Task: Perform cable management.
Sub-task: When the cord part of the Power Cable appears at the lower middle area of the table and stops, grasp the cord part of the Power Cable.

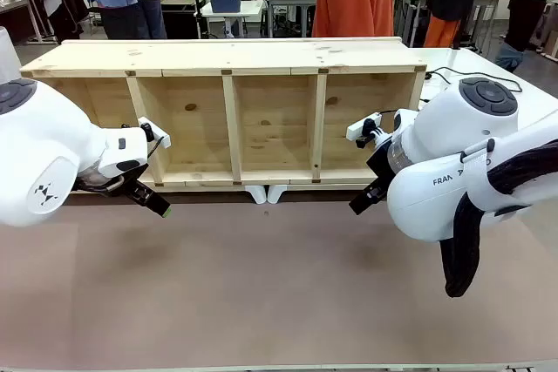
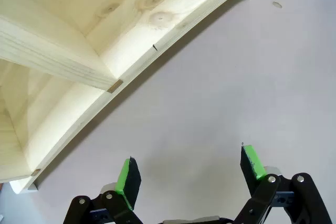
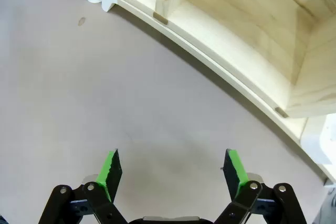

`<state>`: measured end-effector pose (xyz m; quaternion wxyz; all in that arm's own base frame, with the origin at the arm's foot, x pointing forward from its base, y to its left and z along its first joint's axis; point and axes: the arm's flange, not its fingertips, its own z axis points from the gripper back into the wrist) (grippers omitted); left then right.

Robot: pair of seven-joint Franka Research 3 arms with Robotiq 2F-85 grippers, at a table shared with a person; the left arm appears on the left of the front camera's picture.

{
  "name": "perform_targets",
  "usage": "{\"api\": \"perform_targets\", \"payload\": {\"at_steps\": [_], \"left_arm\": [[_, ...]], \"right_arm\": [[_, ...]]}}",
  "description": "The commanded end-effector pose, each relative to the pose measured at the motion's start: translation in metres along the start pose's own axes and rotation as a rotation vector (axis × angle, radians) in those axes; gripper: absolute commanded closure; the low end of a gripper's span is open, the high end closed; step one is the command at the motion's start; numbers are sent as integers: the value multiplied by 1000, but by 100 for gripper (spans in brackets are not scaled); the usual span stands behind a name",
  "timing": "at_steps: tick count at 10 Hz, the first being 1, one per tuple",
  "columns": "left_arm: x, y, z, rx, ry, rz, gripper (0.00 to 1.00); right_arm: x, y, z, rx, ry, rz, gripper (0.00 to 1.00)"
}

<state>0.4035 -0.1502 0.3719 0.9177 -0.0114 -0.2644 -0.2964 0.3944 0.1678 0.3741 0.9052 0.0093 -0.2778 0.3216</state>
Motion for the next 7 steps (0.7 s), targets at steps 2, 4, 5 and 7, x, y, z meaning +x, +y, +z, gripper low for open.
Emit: {"api": "perform_targets", "payload": {"at_steps": [2,4,5,7], "left_arm": [[0,0,0,0,0,0,0],[0,0,0,0,0,0,0],[0,0,0,0,0,0,0],[0,0,0,0,0,0,0]], "right_arm": [[0,0,0,0,0,0,0],[0,0,0,0,0,0,0],[0,0,0,0,0,0,0],[0,0,0,0,0,0,0]]}}
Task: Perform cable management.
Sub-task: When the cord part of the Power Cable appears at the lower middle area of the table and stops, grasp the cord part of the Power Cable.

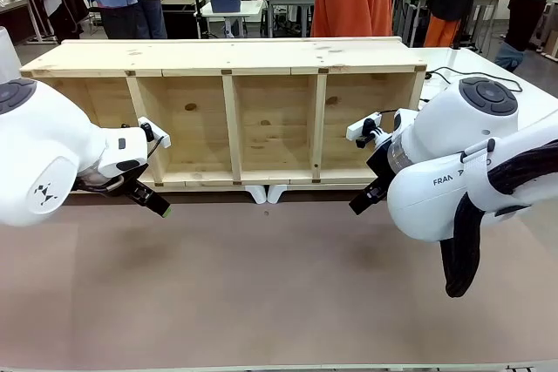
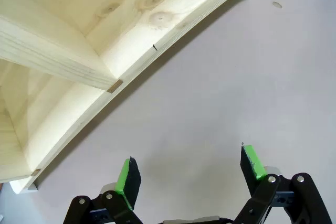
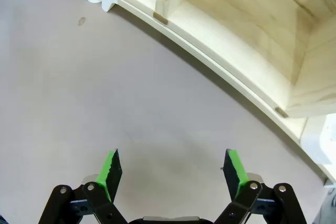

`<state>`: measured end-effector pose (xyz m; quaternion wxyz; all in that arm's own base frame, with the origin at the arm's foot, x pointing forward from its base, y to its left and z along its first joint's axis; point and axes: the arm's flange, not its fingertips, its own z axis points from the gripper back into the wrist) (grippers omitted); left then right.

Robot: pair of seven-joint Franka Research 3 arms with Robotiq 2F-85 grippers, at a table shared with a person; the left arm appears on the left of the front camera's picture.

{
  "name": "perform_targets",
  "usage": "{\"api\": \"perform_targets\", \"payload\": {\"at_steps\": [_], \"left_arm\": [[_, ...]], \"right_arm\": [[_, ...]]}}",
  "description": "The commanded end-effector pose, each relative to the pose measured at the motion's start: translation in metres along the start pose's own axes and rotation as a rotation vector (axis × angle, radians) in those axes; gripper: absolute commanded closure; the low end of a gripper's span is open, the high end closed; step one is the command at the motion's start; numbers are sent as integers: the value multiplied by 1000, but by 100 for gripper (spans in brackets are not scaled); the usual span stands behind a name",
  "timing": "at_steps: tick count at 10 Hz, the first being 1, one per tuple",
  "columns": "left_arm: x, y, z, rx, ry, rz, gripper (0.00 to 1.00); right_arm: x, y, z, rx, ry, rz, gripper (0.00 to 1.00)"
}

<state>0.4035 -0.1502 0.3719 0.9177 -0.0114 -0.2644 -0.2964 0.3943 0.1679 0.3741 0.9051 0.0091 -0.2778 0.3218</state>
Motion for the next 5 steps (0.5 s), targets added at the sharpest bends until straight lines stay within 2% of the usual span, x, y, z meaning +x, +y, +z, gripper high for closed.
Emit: {"api": "perform_targets", "payload": {"at_steps": [1,5], "left_arm": [[0,0,0,0,0,0,0],[0,0,0,0,0,0,0]], "right_arm": [[0,0,0,0,0,-1,0],[0,0,0,0,0,-1,0]]}}
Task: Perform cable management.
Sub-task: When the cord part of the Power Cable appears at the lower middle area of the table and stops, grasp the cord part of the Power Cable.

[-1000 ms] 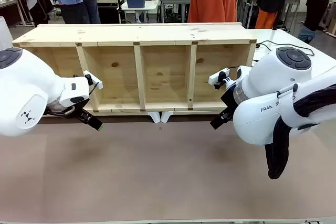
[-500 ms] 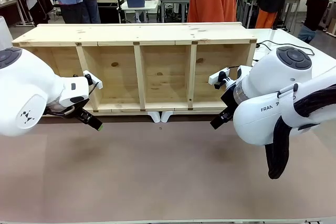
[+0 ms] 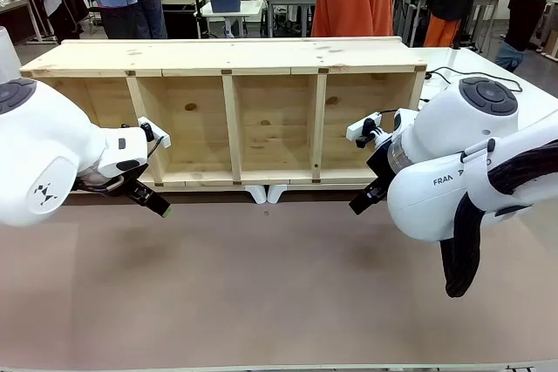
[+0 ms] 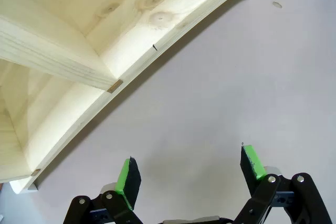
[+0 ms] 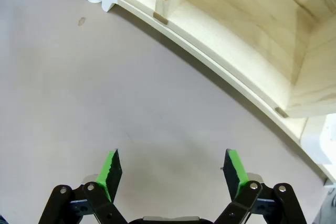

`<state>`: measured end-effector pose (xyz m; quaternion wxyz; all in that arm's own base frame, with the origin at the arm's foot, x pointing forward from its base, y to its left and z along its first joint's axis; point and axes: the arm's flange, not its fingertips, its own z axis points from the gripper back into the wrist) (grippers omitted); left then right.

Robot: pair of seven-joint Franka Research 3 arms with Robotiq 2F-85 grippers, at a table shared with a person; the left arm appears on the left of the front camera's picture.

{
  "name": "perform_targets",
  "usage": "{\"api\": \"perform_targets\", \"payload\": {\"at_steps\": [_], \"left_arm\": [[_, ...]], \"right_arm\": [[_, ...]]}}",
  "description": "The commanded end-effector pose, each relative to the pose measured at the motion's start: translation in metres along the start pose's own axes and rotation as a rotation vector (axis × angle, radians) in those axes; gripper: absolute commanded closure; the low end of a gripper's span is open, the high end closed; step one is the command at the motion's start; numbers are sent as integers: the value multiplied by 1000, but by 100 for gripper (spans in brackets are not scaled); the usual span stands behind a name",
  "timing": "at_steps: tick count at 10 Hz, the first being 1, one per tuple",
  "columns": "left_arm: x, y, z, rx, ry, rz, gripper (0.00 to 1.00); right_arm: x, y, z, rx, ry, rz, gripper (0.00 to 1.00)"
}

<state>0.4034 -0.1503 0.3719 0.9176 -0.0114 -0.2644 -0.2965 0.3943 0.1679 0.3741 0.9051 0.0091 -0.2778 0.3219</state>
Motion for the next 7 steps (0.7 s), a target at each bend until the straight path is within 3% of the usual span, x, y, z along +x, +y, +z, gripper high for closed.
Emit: {"api": "perform_targets", "payload": {"at_steps": [1,4,7], "left_arm": [[0,0,0,0,0,0,0],[-1,0,1,-30,62,-15,0],[-9,3,35,-28,41,-25,0]], "right_arm": [[0,0,0,0,0,-1,0],[-3,1,6,-51,20,18,0],[-7,1,43,-92,-4,8,0]]}}
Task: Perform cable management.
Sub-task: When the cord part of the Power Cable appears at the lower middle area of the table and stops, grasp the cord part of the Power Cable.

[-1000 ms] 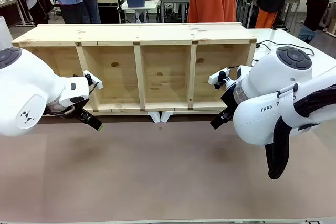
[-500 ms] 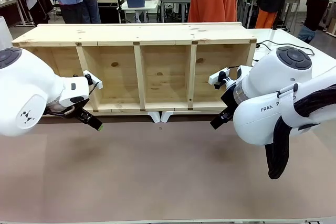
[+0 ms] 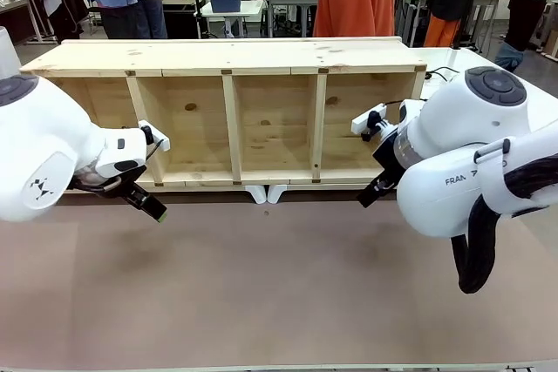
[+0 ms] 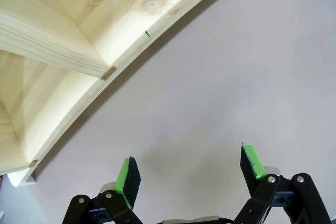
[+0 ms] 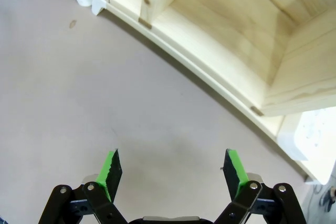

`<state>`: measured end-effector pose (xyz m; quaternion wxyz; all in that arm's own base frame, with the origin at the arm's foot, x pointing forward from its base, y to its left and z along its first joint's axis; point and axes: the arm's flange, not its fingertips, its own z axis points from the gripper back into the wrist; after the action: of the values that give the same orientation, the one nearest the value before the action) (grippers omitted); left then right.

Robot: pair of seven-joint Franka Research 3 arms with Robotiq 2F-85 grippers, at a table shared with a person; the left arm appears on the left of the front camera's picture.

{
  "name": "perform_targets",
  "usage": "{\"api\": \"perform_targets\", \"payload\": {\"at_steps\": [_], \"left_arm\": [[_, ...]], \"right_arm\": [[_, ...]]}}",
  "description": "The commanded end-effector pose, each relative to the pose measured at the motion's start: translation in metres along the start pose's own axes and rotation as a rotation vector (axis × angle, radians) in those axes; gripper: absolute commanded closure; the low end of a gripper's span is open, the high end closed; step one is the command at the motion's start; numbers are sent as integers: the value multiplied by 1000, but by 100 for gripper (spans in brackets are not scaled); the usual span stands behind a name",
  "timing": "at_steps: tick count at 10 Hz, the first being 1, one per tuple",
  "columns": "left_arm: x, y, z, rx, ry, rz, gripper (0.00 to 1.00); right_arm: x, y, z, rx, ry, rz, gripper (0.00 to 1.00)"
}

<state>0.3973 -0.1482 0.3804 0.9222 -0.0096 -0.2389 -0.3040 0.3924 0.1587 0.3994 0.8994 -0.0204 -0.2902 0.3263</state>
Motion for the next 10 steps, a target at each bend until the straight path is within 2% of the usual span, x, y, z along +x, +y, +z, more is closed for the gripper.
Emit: {"api": "perform_targets", "payload": {"at_steps": [1,4,7,10], "left_arm": [[-16,7,44,6,-35,-6,0],[-45,13,100,69,-109,40,0],[-92,25,156,115,-186,58,0],[-133,30,192,133,-254,56,0]], "right_arm": [[-15,9,40,-54,-9,-32,0],[-27,5,95,-129,-64,-74,0],[-58,-7,152,-216,-127,-147,0],[-88,-7,189,-250,-169,-219,0]]}}
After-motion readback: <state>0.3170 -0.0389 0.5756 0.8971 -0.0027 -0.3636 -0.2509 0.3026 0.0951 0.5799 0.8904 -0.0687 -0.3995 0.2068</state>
